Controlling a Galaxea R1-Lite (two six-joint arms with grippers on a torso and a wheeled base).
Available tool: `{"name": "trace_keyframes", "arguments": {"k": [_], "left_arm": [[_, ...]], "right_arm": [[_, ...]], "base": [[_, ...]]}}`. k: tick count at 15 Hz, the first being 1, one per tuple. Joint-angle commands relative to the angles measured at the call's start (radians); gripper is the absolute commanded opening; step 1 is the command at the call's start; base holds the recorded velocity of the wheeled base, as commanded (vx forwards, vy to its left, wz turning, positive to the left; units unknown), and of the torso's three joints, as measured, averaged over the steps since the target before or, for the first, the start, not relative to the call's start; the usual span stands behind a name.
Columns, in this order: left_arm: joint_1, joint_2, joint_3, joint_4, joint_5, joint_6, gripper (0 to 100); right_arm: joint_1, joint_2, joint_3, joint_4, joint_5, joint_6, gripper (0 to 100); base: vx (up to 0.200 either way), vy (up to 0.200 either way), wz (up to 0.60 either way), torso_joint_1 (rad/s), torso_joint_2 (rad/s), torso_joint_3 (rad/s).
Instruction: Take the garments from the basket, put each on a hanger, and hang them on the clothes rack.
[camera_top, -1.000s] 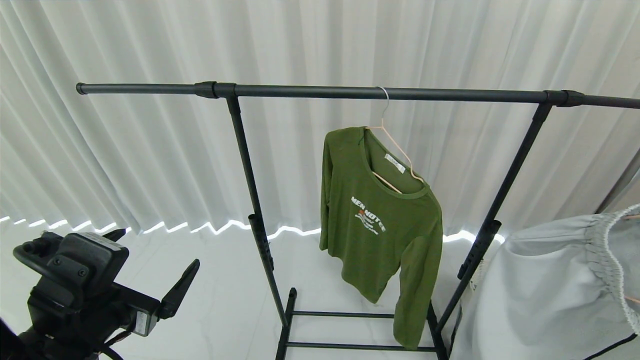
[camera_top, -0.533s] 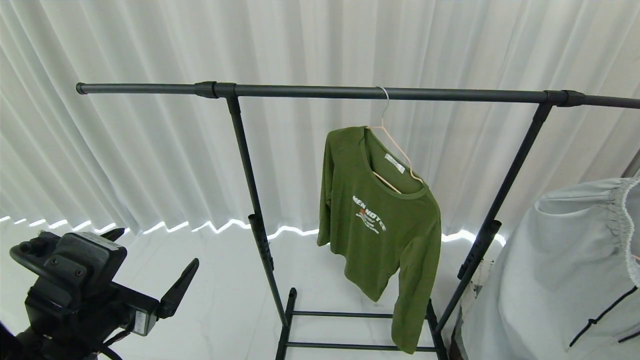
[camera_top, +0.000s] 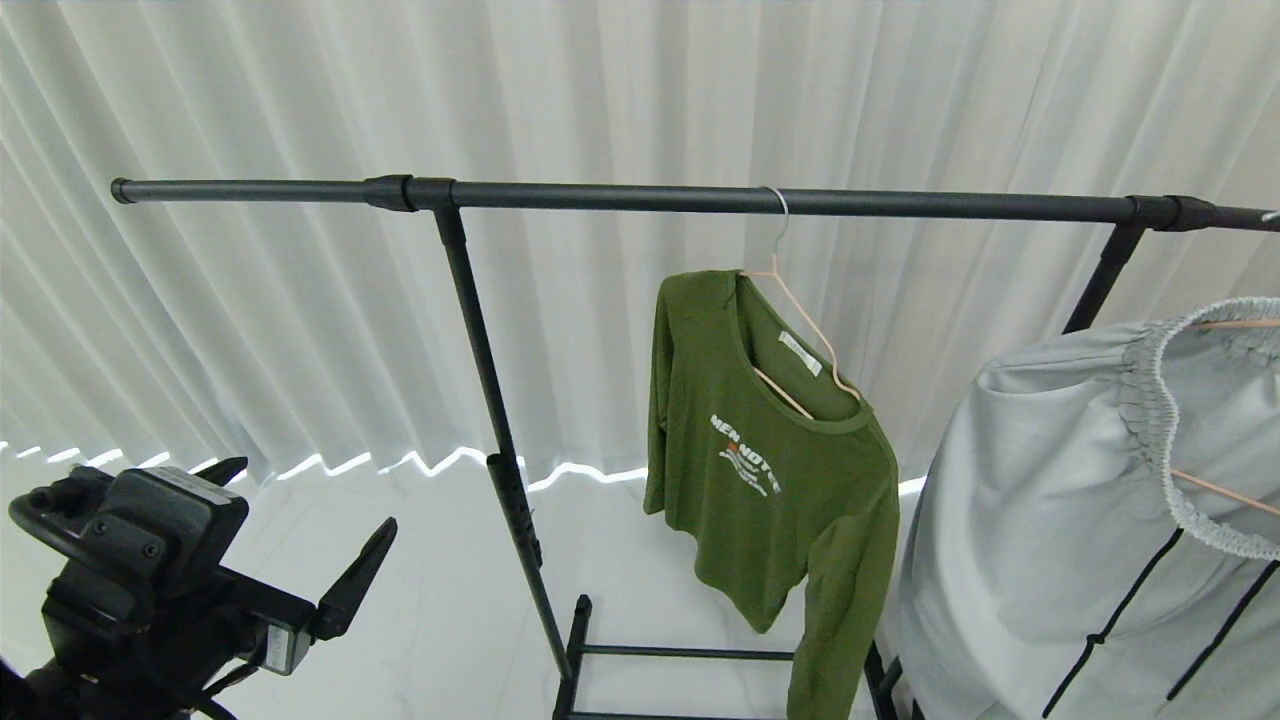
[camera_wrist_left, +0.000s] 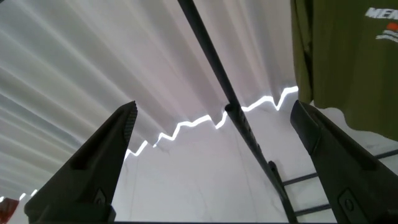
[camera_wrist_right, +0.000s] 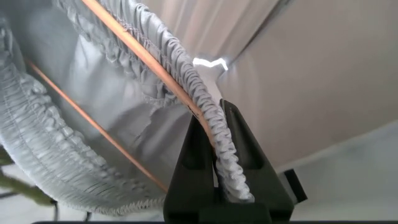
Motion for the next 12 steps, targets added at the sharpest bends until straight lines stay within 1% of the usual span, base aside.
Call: {"name": "trace_keyframes", "arguments": {"k": [1, 4, 6, 8, 10, 12], "left_arm": [[-0.001, -0.002, 0.003, 0.0, 0.0, 0.0, 100], [-0.002, -0.004, 0.009, 0.0, 0.0, -0.001, 100], [-0.004, -0.004, 0.011, 0.0, -0.001, 0.006, 100], [-0.004, -0.008, 0.015, -0.002, -0.001, 0.009, 100], [-0.004, -0.01, 0.019, -0.002, -0.001, 0.009, 100], [-0.005, -0.01, 0.022, -0.003, -0.001, 0.011, 100]], "right_arm": [[0.002, 0.016, 0.001, -0.001, 0.0, 0.0, 0], [0.015, 0.033, 0.006, -0.002, 0.001, 0.001, 0], [0.02, 0.064, 0.018, -0.039, 0.0, 0.009, 0], [0.025, 0.117, 0.036, -0.116, 0.0, 0.027, 0], [0.04, 0.171, 0.041, -0.172, -0.005, 0.026, 0], [0.077, 0.248, 0.039, -0.255, -0.009, 0.024, 0]], "base": [[0.2, 0.0, 0.0, 0.002, 0.0, -0.002], [0.2, 0.0, 0.0, 0.004, 0.0, -0.001], [0.0, 0.0, 0.0, 0.0, 0.0, 0.0], [0.0, 0.0, 0.0, 0.0, 0.0, 0.0], [0.0, 0.0, 0.0, 0.0, 0.0, 0.0], [0.0, 0.0, 0.0, 0.0, 0.0, 0.0]]}}
